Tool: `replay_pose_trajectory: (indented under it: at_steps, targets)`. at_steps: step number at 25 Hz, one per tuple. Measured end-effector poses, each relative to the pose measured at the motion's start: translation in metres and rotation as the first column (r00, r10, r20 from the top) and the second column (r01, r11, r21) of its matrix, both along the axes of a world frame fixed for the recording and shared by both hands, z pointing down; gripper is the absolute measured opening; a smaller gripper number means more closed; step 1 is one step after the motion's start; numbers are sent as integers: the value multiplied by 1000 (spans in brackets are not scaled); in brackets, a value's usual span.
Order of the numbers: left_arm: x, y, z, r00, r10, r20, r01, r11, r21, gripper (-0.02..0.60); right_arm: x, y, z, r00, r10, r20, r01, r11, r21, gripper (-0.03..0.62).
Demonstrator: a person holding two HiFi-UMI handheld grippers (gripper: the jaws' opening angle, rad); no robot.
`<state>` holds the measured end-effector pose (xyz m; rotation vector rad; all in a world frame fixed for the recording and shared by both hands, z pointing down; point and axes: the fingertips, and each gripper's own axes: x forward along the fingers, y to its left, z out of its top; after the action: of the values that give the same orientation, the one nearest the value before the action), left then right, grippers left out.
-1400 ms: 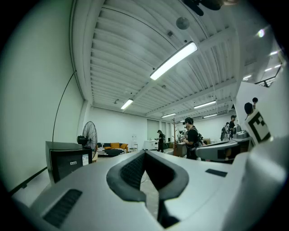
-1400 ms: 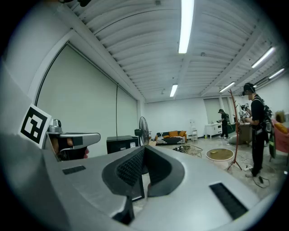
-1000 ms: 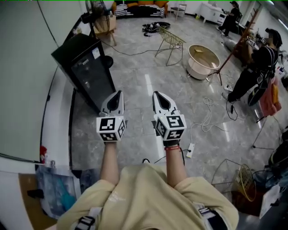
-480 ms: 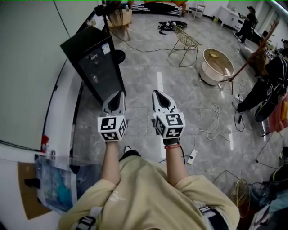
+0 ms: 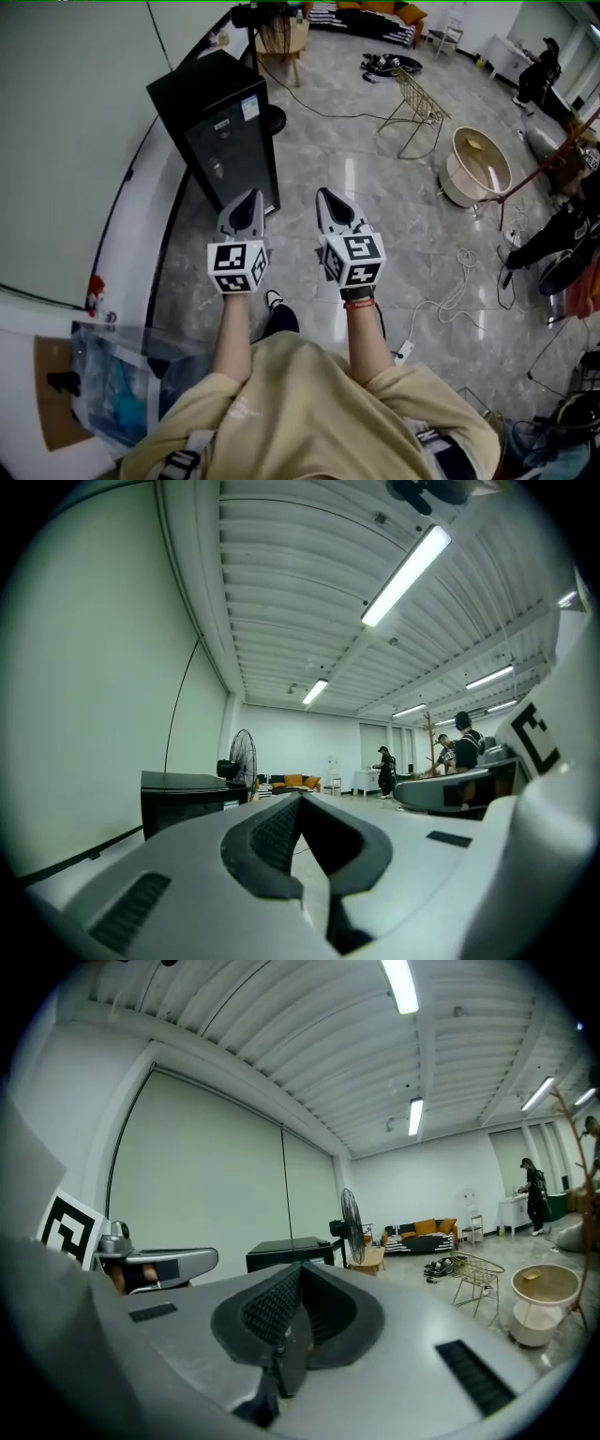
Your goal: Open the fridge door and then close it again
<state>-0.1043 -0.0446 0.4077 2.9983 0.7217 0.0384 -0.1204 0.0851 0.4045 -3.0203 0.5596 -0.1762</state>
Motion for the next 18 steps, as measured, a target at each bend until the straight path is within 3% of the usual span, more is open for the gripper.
replay_pose_trajectory:
  at_steps: [7,18]
  targets:
    - [71,-52,2,995,-96,5,96,995,-16,15,83,-51,-8,995,-102,-9,101,994,-32,23]
    - [144,-125,15,979,-200,34,201,979,-24,15,168,-139,-1,962,-273,7,273,960,-62,23]
